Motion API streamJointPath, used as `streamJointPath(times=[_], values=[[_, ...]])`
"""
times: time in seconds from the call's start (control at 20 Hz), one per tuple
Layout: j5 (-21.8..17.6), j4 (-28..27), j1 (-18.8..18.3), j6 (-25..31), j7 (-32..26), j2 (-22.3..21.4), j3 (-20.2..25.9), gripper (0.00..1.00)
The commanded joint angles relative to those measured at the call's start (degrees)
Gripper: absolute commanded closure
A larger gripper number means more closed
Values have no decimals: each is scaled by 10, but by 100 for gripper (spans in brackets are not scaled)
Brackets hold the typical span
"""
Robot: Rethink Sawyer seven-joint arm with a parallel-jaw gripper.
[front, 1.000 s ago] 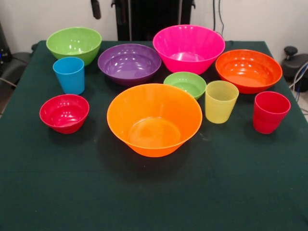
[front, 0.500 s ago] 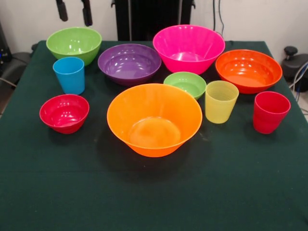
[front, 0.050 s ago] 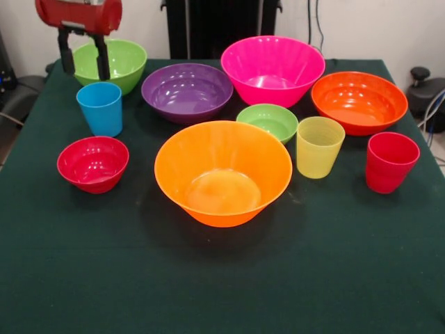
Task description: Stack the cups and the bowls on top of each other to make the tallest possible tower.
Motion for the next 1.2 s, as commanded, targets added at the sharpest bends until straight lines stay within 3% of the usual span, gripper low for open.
streamJointPath(times=[0.05, 0.4, 0.8, 1.2], values=[[-83, 52, -2, -63, -79, 71, 55, 0], [-112, 61, -4, -92, -45, 89, 47, 0], [-117, 76, 12, -92, -13, 77, 31, 0], [-131, 86, 3, -101, -11, 81, 13, 0]])
